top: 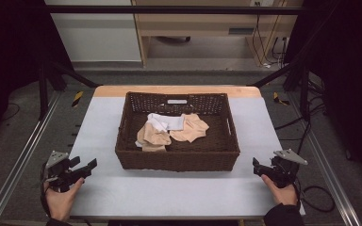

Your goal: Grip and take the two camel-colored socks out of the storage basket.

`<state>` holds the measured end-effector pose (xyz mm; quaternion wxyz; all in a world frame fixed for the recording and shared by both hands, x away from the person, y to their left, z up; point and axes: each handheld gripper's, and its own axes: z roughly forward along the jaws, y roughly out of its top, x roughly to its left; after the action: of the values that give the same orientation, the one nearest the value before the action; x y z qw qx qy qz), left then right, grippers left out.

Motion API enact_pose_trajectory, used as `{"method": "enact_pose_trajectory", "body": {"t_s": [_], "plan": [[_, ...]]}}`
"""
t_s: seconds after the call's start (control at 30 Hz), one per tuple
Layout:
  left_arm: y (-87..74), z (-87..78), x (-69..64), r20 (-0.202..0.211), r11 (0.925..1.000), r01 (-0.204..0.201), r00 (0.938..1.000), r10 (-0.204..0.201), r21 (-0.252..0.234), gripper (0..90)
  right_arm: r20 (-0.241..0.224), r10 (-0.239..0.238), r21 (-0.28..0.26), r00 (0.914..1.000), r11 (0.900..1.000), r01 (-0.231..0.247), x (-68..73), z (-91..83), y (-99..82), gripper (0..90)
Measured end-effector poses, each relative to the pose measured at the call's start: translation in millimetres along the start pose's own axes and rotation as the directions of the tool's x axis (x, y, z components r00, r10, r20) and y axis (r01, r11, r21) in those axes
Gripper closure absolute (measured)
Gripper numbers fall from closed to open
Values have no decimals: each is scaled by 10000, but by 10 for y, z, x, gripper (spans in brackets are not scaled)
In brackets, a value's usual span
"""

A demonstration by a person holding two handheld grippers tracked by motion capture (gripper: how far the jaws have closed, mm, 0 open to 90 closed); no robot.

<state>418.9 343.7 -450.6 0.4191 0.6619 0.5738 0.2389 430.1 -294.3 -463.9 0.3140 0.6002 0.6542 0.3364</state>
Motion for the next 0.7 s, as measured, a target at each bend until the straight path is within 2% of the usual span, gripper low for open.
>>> {"method": "enact_pose_trajectory", "body": {"t_s": [0.2,0.7], "plan": [[12,-67,-55,217,9993,222,9995,-215,-313,333,-91,-136,218,9999,9997,138,31,23,-1,49],[191,-165,-148,438,9962,146,9990,-109,-858,350,-88,-101,64,9999,9999,102,18,5,3,45]]}}
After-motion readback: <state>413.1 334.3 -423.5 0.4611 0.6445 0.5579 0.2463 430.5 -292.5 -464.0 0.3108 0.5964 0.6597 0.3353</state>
